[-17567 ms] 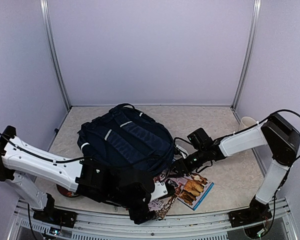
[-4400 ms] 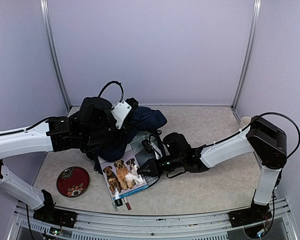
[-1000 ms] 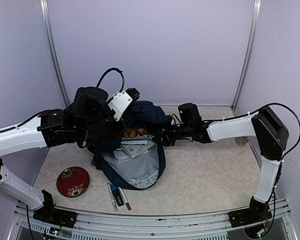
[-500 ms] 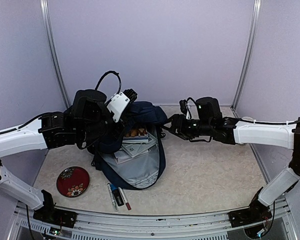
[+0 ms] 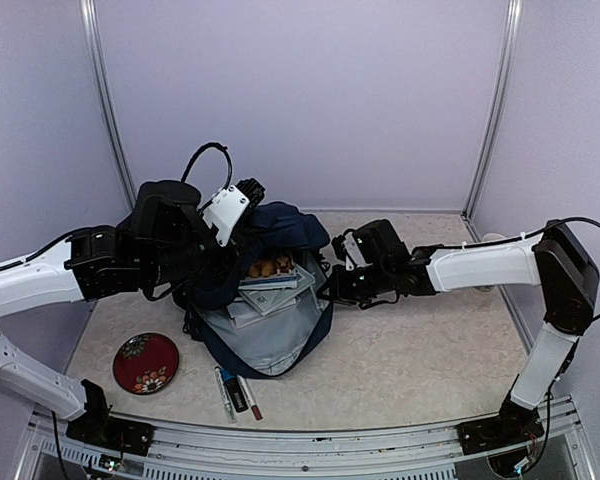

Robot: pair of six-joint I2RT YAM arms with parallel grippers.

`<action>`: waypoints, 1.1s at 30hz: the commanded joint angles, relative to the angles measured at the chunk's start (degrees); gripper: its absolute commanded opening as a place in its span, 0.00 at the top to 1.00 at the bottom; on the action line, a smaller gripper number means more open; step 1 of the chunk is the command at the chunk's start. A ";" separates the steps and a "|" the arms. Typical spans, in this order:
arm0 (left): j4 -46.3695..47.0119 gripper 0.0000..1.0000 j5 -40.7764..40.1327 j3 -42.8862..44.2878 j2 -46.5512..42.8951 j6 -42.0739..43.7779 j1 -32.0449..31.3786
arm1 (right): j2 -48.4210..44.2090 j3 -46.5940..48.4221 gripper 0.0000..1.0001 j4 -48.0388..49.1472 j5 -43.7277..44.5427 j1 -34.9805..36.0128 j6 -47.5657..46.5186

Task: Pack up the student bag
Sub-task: Pick up the largest pocket of the bag from the student bag, then adjust the largest pocket of the student bag.

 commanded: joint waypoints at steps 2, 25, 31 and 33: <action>7.75 1.00 5.69 -0.93 -5.76 0.79 -0.52 | -8.31 0.88 1.00 -0.26 -1.39 -3.56 -1.56; 15.46 1.00 19.34 16.06 -2.54 -6.08 -5.97 | -10.31 40.65 1.00 -24.14 -4.20 -12.12 -22.01; 23.61 1.00 22.75 18.37 2.35 -15.21 -2.48 | -5.88 45.77 1.00 -25.29 -6.05 -15.15 -24.93; 25.63 1.00 23.80 19.33 4.18 -19.21 0.53 | -3.32 48.96 1.00 -26.49 -7.78 -16.54 -26.34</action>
